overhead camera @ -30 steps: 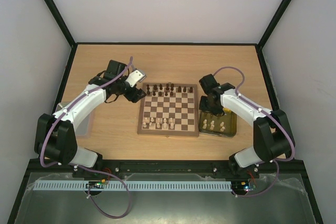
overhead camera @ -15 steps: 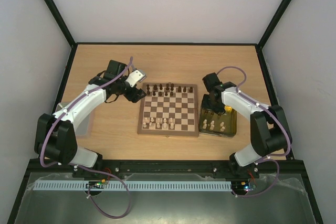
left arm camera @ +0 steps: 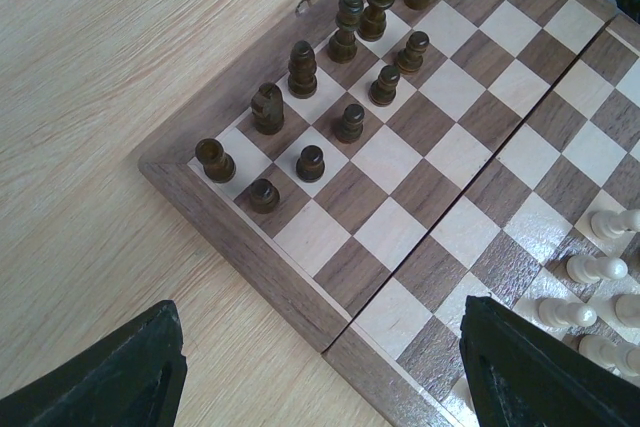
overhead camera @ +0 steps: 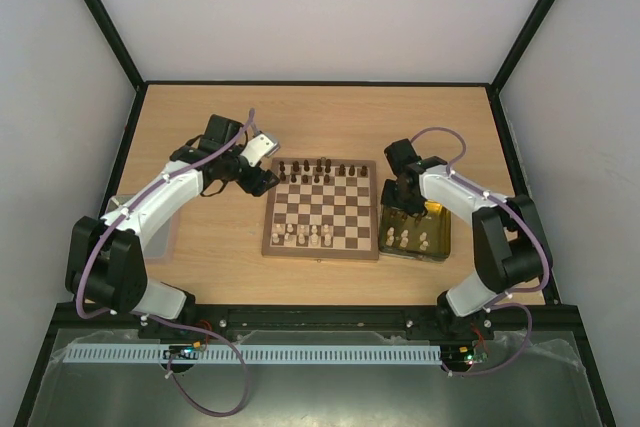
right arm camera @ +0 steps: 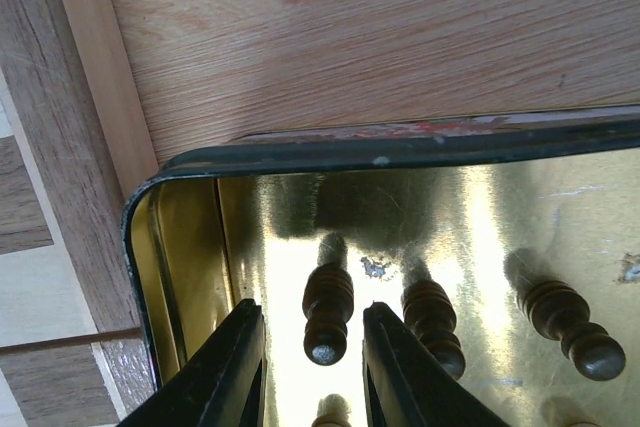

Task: Set up the chess pieces on the board
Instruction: Pick up the chess piece from the storage box.

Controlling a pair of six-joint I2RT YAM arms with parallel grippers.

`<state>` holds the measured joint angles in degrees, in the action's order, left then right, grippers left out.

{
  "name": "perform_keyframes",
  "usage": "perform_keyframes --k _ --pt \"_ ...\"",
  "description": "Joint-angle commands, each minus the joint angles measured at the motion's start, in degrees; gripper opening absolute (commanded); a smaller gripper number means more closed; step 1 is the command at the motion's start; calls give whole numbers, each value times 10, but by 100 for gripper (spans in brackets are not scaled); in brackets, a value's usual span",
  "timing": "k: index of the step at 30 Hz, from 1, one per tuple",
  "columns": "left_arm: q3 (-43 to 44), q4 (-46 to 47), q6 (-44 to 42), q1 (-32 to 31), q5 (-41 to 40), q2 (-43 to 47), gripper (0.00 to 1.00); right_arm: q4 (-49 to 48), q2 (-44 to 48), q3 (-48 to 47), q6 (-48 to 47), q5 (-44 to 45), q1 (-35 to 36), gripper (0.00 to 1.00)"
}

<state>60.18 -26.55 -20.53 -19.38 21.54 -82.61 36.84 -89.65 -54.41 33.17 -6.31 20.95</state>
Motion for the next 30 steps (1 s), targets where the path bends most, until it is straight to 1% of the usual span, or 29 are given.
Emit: perform_keyframes --k 1,5,14,17,24,30 --pt "13 -5 1 -3 -3 -4 76 -5 -11 9 -4 0 -3 26" --pt "11 -4 0 -3 -3 -3 76 -4 -17 9 -3 5 -3 25" --pt "11 -5 -1 -3 -4 -2 76 -8 -26 8 -1 5 -3 12" --pt "11 -5 0 -3 -4 -1 76 -7 -25 7 0 5 -3 9" --pt "8 -4 -2 -3 -6 -1 76 -1 -16 9 1 13 -3 5" --pt "7 -3 -3 -3 -6 -1 76 27 5 -6 1 30 -3 3"
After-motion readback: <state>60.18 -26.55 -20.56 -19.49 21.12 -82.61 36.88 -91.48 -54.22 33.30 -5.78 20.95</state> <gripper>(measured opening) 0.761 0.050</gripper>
